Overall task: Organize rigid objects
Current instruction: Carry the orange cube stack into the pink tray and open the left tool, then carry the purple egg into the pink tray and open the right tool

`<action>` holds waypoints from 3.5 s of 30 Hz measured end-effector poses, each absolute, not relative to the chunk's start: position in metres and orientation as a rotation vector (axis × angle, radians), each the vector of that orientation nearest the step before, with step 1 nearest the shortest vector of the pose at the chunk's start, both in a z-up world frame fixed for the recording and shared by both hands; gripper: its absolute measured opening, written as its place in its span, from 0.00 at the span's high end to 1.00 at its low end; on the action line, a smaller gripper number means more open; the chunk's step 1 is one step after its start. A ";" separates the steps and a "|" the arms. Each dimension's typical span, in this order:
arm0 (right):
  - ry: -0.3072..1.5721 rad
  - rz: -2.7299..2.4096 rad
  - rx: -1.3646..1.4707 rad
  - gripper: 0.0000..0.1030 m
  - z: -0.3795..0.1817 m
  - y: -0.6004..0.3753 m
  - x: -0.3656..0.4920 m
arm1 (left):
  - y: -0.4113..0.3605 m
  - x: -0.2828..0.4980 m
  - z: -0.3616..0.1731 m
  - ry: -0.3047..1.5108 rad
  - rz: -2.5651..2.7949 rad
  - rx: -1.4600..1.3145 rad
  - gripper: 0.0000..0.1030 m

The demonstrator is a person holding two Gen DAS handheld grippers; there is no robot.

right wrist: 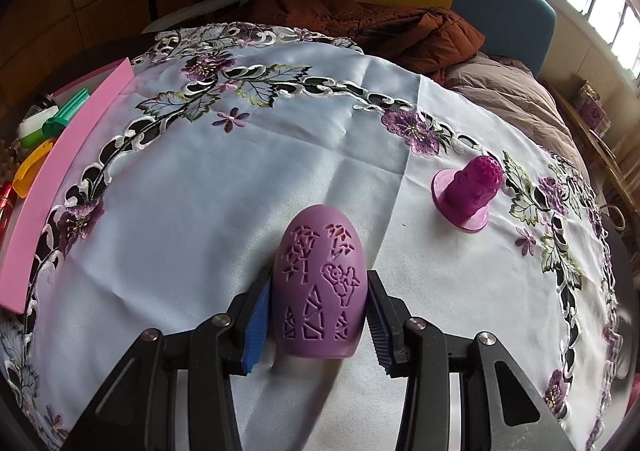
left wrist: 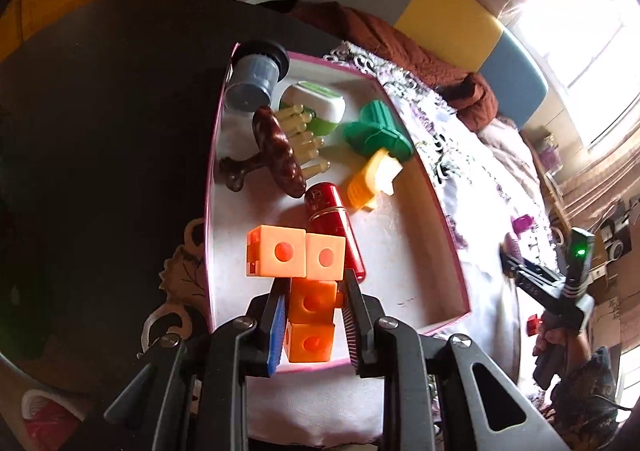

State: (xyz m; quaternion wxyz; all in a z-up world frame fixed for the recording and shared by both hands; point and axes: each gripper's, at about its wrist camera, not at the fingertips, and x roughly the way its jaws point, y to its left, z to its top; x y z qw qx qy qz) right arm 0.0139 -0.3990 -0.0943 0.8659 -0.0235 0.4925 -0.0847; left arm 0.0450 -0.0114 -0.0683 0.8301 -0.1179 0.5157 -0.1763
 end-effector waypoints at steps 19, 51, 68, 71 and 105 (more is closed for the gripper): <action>1.032 -0.180 -0.060 0.57 -0.095 -0.398 0.014 | -0.036 0.036 -0.064 0.971 -0.279 0.015 0.75; 1.102 -0.197 0.040 0.57 -0.082 -0.378 0.014 | -0.026 0.022 -0.044 0.897 -0.279 -0.031 0.73; 0.960 0.052 0.070 0.57 -0.031 -0.275 0.011 | 0.000 0.025 -0.045 0.886 -0.234 -0.099 0.73; 0.940 0.116 0.053 0.57 -0.022 -0.246 0.015 | 0.005 0.027 -0.045 0.886 -0.222 -0.107 0.73; 0.950 0.186 0.072 0.35 -0.048 -0.184 0.026 | 0.006 0.026 -0.044 0.878 -0.210 -0.085 0.73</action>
